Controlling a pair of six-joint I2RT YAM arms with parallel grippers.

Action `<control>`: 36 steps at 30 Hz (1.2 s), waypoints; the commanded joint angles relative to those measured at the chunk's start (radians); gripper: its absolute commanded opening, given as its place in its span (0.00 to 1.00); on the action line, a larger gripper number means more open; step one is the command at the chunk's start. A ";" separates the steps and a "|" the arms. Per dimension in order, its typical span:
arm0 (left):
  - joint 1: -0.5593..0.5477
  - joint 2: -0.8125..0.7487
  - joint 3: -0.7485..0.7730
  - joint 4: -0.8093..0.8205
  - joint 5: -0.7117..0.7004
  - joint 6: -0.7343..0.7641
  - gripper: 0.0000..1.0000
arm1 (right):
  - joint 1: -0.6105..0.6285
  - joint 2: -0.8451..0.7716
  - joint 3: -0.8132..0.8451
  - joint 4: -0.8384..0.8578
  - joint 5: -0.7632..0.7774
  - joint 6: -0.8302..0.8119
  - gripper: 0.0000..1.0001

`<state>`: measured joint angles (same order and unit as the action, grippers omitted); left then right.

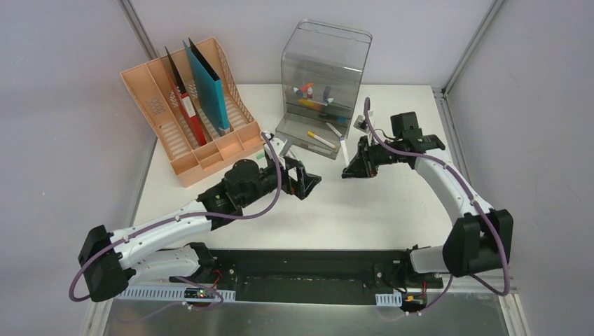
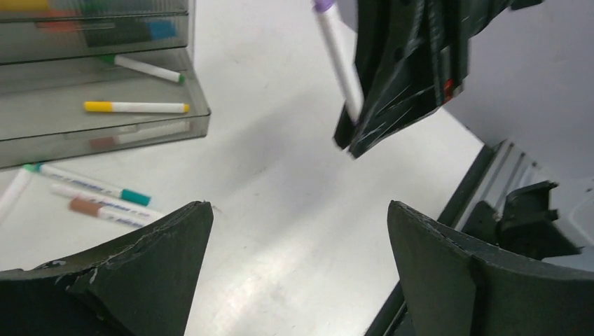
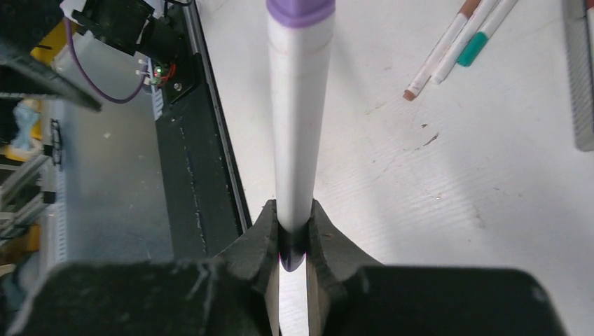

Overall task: Organize the desk
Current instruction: Pick up the stationery from the center of the board.

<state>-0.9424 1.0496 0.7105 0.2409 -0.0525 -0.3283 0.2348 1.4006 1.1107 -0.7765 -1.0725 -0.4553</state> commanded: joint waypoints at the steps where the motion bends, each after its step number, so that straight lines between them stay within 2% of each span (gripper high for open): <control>1: 0.041 -0.081 0.097 -0.286 -0.046 0.118 0.99 | 0.006 -0.134 -0.014 0.019 0.052 -0.079 0.00; 8: 0.282 -0.119 0.195 -0.468 0.185 0.168 0.99 | -0.004 -0.241 -0.068 0.015 0.153 -0.228 0.00; 13: 0.381 -0.072 0.211 -0.525 0.201 0.296 0.99 | -0.019 -0.207 -0.057 -0.057 0.152 -0.386 0.00; 15: 0.403 -0.047 0.203 -0.528 0.209 0.317 0.99 | -0.016 -0.173 -0.023 -0.066 0.171 -0.384 0.00; 24: 0.418 -0.047 0.190 -0.568 0.224 0.380 0.99 | 0.046 0.067 0.200 -0.020 0.394 -0.323 0.00; 32: 0.417 -0.063 0.187 -0.578 0.202 0.388 0.99 | 0.145 0.371 0.526 -0.058 0.670 -0.345 0.00; 36: 0.418 -0.071 0.184 -0.579 0.186 0.393 0.99 | 0.184 0.490 0.636 -0.070 0.784 -0.338 0.00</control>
<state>-0.5285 1.0092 0.8913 -0.3424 0.1482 0.0414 0.3824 1.8175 1.6306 -0.8333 -0.4545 -0.7807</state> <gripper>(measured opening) 0.992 0.134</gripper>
